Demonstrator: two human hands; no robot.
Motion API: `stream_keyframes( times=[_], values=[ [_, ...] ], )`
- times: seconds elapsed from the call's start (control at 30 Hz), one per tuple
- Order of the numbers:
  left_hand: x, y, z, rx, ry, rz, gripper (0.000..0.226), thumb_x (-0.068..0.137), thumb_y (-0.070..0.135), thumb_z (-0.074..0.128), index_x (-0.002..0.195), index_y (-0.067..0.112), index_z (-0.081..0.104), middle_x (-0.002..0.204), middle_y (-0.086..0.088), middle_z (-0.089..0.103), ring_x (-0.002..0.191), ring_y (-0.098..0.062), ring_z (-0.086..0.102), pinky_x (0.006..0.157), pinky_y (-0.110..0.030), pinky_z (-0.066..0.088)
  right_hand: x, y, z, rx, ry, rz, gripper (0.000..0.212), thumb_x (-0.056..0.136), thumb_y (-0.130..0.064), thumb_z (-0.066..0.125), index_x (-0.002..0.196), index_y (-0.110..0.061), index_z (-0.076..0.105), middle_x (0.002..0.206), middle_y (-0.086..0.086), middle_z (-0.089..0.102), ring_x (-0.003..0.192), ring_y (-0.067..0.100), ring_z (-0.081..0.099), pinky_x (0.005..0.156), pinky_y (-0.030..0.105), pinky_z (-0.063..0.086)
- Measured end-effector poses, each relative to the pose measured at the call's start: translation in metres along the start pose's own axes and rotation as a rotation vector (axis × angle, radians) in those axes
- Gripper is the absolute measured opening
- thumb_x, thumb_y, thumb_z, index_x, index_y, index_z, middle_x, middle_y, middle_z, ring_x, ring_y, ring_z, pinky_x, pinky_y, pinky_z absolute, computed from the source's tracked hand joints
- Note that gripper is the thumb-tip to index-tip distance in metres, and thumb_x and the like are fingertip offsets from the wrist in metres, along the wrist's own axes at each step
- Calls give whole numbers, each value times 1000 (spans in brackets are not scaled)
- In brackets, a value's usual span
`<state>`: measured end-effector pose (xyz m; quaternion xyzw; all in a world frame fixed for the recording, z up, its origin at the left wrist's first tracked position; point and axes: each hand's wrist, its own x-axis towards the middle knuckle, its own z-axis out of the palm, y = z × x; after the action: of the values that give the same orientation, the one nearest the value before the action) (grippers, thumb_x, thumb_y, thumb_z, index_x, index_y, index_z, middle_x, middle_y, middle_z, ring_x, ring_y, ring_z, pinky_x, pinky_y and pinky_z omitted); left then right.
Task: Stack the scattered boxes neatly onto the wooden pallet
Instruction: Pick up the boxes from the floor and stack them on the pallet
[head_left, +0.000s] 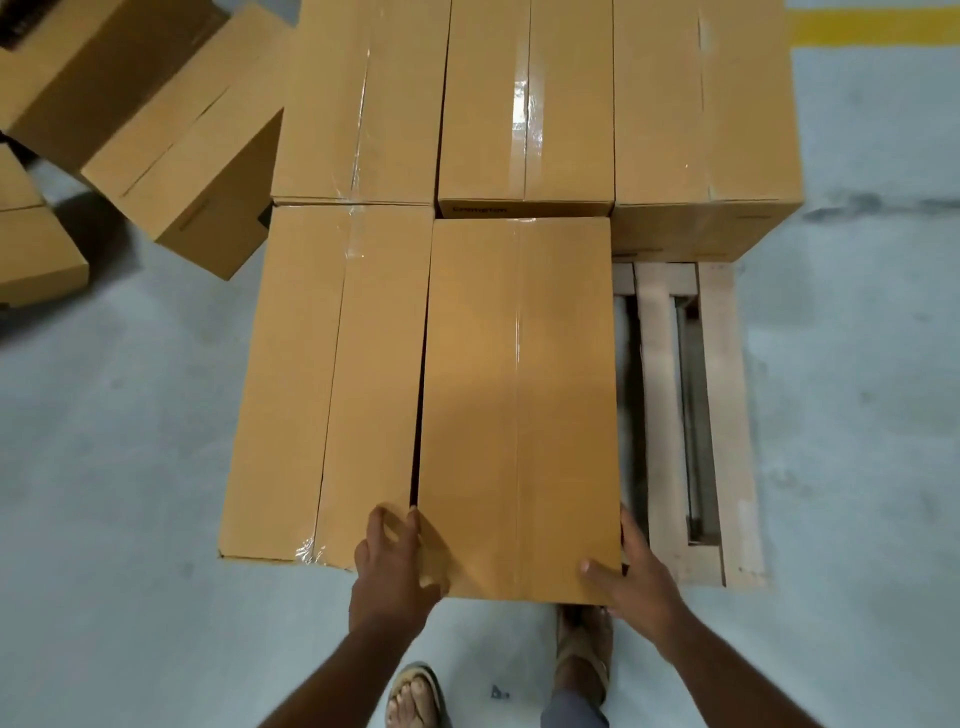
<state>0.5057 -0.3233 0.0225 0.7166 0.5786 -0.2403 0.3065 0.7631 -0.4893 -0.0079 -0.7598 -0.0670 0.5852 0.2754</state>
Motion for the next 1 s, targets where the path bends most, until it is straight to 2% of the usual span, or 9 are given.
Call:
stream_keyframes(
  times=[0.1, 0.23, 0.3, 0.4, 0.53, 0.6, 0.67, 0.83, 1.0],
  values=[
    [-2, 2, 3, 125, 65, 10, 108, 83, 41, 83, 163, 34, 10, 166, -6, 0, 140, -29, 32, 101, -37, 53, -8, 9, 12, -51, 40, 23, 102, 88, -18, 82, 163, -37, 16, 147, -3, 54, 127, 23, 55, 109, 46, 50],
    [2, -8, 1, 202, 50, 106, 132, 73, 57, 85, 164, 29, -6, 169, -9, -5, 147, -30, 24, 109, -40, 47, -18, 12, 31, -144, 47, -102, 134, 75, -21, 93, 158, -45, -10, 153, -13, 35, 140, 16, 38, 112, 35, 36],
    [4, -13, -1, 309, 15, 152, 141, 69, 67, 82, 163, 25, -13, 170, -12, -17, 154, -34, 12, 120, -42, 35, -20, 12, 36, -202, 90, -120, 146, 74, -25, 95, 160, -39, -22, 163, -4, 25, 147, 21, 32, 118, 41, 34],
    [7, -17, 0, 407, 31, 225, 138, 79, 55, 82, 161, 17, -22, 162, -14, -40, 156, -39, -21, 128, -48, 16, -18, 12, 35, -183, 87, -116, 149, 72, -28, 96, 160, -39, -24, 162, -3, 28, 144, 22, 36, 117, 43, 36],
    [12, -24, 7, 261, 56, 297, 140, 74, 43, 89, 160, 15, -18, 162, -8, -40, 149, -40, -35, 128, -54, 16, -10, -11, 32, 297, 124, 174, 126, 77, -29, 93, 162, -48, 3, 143, -7, 46, 129, 29, 52, 105, 54, 49],
    [14, -32, 9, 211, 43, 251, 144, 73, 46, 89, 156, 22, -26, 160, -3, -45, 148, -39, -38, 127, -54, 13, -3, -21, 31, 429, 129, 245, 98, 84, -21, 88, 160, -41, 29, 142, -1, 55, 128, 36, 56, 102, 65, 50],
    [17, -41, 12, 223, 38, 217, 143, 75, 48, 87, 154, 30, -31, 157, 2, -49, 147, -38, -41, 127, -57, 13, -3, -21, 34, 488, 160, 235, 78, 89, -7, 80, 154, -32, 45, 133, 6, 65, 120, 37, 62, 99, 63, 53],
    [13, -7, 32, 259, -101, 554, 126, 84, 35, 81, 152, 57, -23, 159, 8, -46, 141, -30, -50, 119, -64, -15, -19, -5, 59, 635, 193, 149, 74, 92, 11, 69, 156, -16, 46, 128, 5, 71, 113, 28, 69, 107, 57, 52],
    [4, 44, 47, 102, -82, 447, 136, 79, 50, 82, 152, 48, -32, 158, 10, -48, 146, -28, -44, 120, -60, -18, -16, 7, 72, 551, 263, 106, 65, 97, 3, 65, 156, -18, 47, 136, 11, 67, 120, 33, 67, 106, 61, 52]
  ],
)
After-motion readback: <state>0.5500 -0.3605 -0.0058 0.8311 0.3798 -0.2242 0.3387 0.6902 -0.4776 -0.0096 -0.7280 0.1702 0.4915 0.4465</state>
